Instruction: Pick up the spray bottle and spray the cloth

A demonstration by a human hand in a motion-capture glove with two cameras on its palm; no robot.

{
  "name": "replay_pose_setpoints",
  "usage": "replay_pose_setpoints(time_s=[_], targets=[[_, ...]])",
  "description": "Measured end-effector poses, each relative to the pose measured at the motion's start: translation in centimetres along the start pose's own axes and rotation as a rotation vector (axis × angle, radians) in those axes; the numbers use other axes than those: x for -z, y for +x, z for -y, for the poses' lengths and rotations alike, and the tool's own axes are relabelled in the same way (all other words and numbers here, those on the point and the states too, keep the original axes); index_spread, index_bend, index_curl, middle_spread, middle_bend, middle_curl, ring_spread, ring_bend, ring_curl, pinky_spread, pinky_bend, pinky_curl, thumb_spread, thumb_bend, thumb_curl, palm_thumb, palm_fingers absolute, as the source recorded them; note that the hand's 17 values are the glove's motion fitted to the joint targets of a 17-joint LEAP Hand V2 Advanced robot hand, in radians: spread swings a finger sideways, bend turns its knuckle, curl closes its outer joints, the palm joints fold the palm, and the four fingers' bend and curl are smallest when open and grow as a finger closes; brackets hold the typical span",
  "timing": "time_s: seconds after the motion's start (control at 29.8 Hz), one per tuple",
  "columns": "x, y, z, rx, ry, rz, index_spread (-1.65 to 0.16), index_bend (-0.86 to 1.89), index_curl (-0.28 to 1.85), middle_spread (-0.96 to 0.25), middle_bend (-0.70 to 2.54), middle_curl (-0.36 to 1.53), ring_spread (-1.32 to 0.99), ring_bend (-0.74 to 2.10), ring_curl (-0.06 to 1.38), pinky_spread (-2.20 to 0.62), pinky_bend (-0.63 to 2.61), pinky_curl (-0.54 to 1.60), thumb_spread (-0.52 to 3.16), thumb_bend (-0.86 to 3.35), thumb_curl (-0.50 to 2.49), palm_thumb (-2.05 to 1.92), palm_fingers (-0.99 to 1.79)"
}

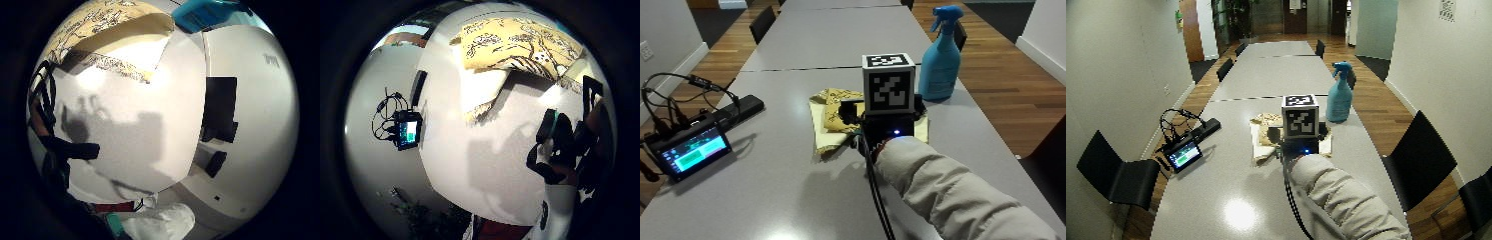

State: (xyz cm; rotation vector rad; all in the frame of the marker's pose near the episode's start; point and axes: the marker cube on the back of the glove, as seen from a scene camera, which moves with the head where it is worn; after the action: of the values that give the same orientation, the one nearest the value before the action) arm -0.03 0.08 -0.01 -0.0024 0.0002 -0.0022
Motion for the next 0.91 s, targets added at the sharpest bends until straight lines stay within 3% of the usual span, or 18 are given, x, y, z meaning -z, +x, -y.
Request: replay_pose_setpoints(time_s=[0.37, 0.54, 0.77, 0.91], targets=[[0.3, 0.2, -0.1, 0.008, 0.009, 0.005, -0.14, 0.31, 0.26, -0.09, 0.77, 0.29, -0.12, 0.88, 0.34, -0.18, 0.89, 0.32, 0.65, 0.41, 0.27, 0.75, 1.47], [0.6, 0.5, -1.2, 0.078, 0.036, 0.101, -0.16, 0.33, 0.31, -0.10, 0.82, 0.35, -0.13, 0.92, 0.39, -0.20, 0.92, 0.37, 0.74, 0.38, 0.31, 0.77, 1.41], [2.2, 6.4, -1.8, 0.165, 0.252, 0.732, -0.18, 0.24, 0.34, -0.11, 0.83, 0.39, -0.14, 0.90, 0.42, -0.21, 1.02, 0.44, 0.77, 0.29, 0.37, 0.79, 1.24], [1.4, 12.4, 0.3, 0.137, 0.412, 1.059, -0.20, 0.25, 0.37, -0.10, 0.76, 0.40, -0.14, 0.86, 0.43, -0.21, 0.88, 0.43, 0.74, 0.27, 0.40, 0.86, 1.05]])
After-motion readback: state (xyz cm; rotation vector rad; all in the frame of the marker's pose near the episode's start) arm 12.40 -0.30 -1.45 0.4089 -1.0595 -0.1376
